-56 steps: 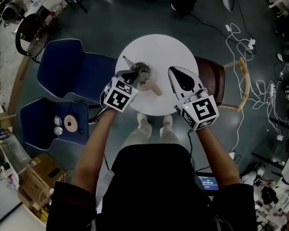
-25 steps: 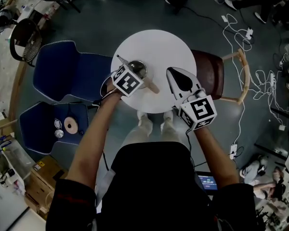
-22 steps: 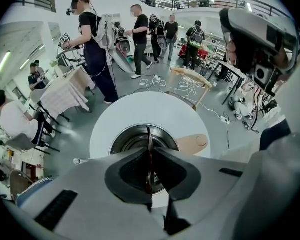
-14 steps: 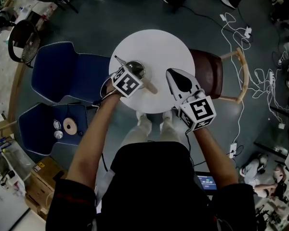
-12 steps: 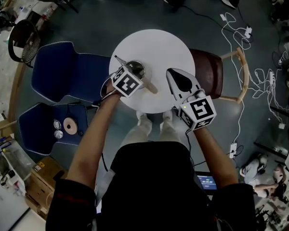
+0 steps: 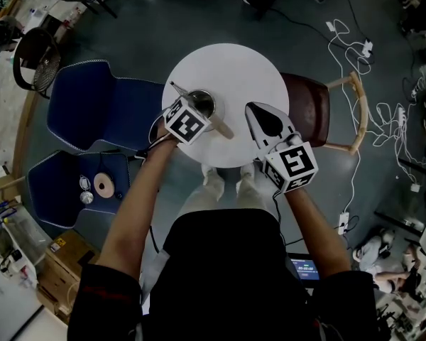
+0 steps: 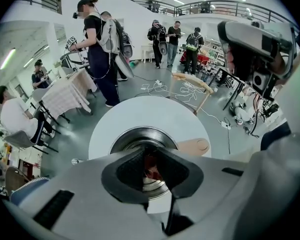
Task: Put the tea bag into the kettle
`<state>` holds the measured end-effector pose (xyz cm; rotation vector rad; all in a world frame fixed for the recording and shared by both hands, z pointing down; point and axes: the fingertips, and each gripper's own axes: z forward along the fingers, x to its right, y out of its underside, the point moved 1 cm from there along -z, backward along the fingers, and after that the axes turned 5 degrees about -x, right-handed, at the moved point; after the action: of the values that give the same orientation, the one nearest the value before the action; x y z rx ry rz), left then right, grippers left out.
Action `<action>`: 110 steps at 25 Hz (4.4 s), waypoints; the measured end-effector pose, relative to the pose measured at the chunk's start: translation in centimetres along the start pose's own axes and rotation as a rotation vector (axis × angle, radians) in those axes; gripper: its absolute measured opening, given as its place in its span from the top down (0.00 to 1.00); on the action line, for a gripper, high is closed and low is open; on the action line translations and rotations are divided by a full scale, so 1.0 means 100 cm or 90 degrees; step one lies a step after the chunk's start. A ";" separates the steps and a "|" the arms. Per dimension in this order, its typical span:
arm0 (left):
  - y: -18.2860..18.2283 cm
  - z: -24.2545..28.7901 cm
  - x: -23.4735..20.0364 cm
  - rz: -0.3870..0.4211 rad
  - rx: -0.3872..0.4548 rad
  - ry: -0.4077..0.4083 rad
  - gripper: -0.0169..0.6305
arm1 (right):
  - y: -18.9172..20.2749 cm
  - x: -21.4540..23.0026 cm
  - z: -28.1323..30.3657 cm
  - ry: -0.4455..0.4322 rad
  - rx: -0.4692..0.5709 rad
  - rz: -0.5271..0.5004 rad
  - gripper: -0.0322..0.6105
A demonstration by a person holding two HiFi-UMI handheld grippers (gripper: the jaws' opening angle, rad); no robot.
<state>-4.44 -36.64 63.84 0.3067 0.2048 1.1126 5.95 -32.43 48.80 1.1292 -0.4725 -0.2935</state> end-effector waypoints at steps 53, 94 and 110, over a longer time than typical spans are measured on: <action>-0.073 -0.218 0.068 -0.288 0.548 -0.177 0.95 | -0.076 -0.013 -0.044 -0.173 0.048 -0.155 0.92; 0.006 -0.310 0.169 -0.280 0.646 -0.276 0.95 | -0.073 -0.131 -0.115 -0.242 0.092 -0.203 0.92; 0.095 -0.371 0.246 -0.254 0.680 -0.271 0.95 | -0.051 -0.253 -0.193 -0.220 0.124 -0.215 0.92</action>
<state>-13.55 -5.36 32.04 1.3740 0.4477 0.4341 -6.16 -7.73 32.11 1.3566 -0.6236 -0.7576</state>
